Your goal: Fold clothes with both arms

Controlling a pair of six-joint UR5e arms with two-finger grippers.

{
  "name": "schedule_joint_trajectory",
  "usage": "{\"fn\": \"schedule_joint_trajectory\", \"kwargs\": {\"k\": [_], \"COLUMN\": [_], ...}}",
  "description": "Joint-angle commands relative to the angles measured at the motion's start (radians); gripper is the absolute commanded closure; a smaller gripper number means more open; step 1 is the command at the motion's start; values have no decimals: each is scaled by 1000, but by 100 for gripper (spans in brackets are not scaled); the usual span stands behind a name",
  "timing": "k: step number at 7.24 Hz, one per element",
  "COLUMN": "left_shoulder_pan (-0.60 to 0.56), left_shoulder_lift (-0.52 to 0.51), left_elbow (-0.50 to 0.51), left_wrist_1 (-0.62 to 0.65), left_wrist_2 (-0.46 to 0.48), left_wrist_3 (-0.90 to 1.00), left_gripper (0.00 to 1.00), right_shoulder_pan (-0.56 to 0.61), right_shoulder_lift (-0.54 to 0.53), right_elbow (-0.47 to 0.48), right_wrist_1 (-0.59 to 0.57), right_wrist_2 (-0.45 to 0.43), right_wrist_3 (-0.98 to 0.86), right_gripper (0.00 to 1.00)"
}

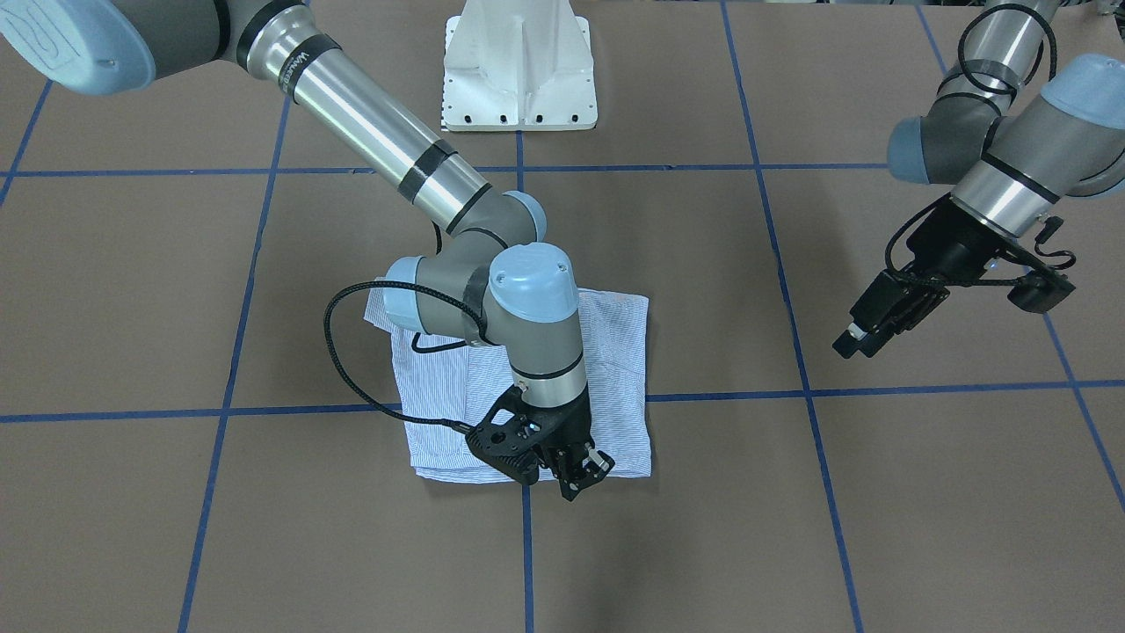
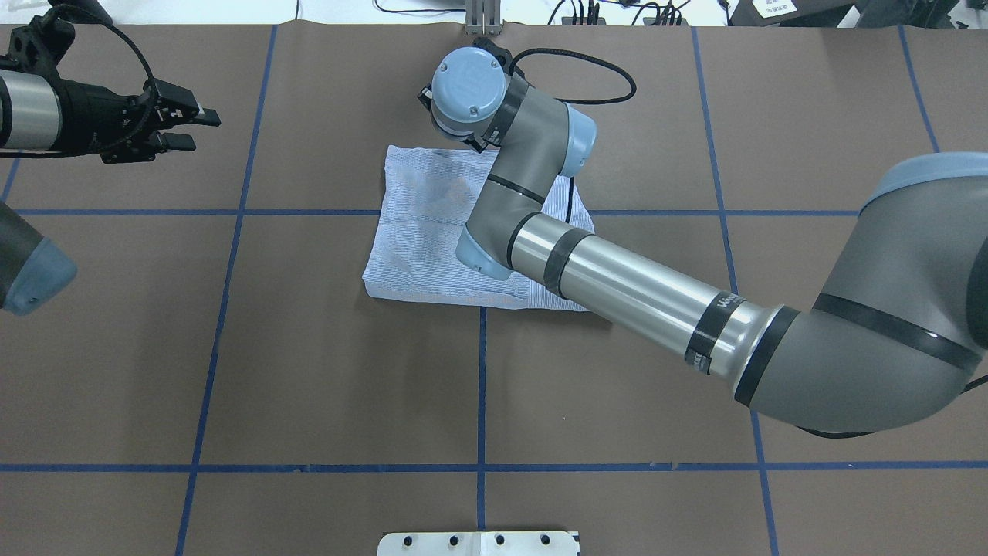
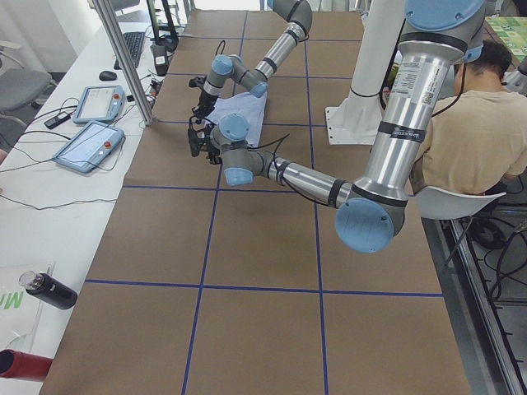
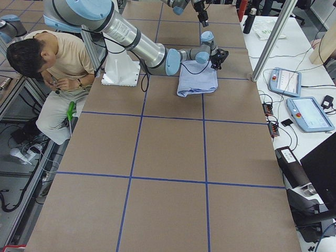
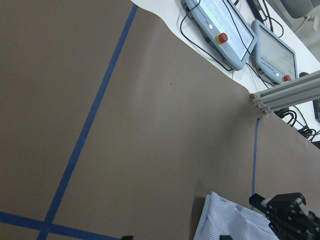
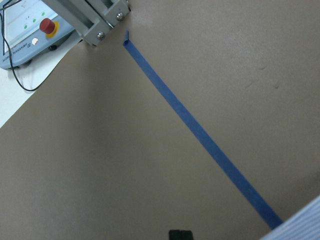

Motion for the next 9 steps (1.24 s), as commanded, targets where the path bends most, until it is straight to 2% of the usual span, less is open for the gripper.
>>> {"fn": "schedule_joint_trajectory", "kwargs": {"k": [1,2,3,4,7,9], "left_shoulder_pan": [-13,-31,-46,-75,-213,-307], "left_shoulder_lift": [49,89,130,153,267,331], "left_elbow": [-13,-20,-21,-20,-14,-9], "left_wrist_1": [4,3,-6,-2,6,27], "left_wrist_2": [0,0,-5,-41,-150,-186], "left_wrist_3": [151,258,380,507,874,1084], "left_gripper": [35,35,32,31,29,24], "right_shoulder_pan": [79,114,174,240,473,593], "right_shoulder_lift": [-142,-246,-340,-469,-766,-987], "right_elbow": [211,412,572,704,925,1059], "right_wrist_1": [-85,-236,-344,-351,-354,-353], "right_wrist_2": [123,169,283,383,650,773], "right_wrist_3": [-76,-156,-228,-308,-608,-800], "right_gripper": [100,100,100,100,100,100]}}
